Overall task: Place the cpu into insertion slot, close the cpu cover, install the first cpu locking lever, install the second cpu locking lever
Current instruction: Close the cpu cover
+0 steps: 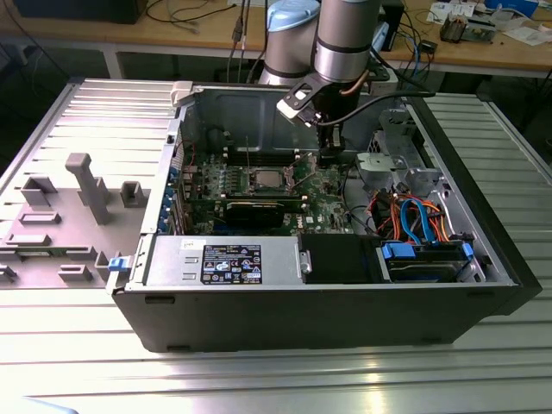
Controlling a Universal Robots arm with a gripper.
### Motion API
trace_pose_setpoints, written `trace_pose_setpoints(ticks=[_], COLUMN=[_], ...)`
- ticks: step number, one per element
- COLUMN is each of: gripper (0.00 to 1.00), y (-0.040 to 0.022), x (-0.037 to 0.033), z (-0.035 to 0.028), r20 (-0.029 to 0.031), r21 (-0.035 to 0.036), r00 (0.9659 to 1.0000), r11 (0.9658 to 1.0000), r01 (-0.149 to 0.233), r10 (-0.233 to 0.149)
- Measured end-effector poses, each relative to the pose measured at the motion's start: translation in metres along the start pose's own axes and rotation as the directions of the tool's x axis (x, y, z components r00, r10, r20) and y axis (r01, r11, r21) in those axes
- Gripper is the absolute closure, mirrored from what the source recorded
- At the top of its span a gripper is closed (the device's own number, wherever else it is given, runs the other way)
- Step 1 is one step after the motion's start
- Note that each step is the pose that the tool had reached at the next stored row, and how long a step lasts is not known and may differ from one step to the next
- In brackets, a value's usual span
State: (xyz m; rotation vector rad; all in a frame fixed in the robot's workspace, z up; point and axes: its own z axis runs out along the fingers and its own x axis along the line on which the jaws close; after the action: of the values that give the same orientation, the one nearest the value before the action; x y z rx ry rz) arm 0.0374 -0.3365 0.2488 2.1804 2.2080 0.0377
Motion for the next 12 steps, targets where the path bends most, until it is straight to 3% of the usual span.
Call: trace_pose_setpoints(ticks=[12], gripper=[0.89], y=[-0.0123], x=[0.0001], z=[-0.0005], r20=[0.0000], r21=[0.0000], r00=[1.0000], r11=[1.0000], r01=[0.000], r10=[0.000])
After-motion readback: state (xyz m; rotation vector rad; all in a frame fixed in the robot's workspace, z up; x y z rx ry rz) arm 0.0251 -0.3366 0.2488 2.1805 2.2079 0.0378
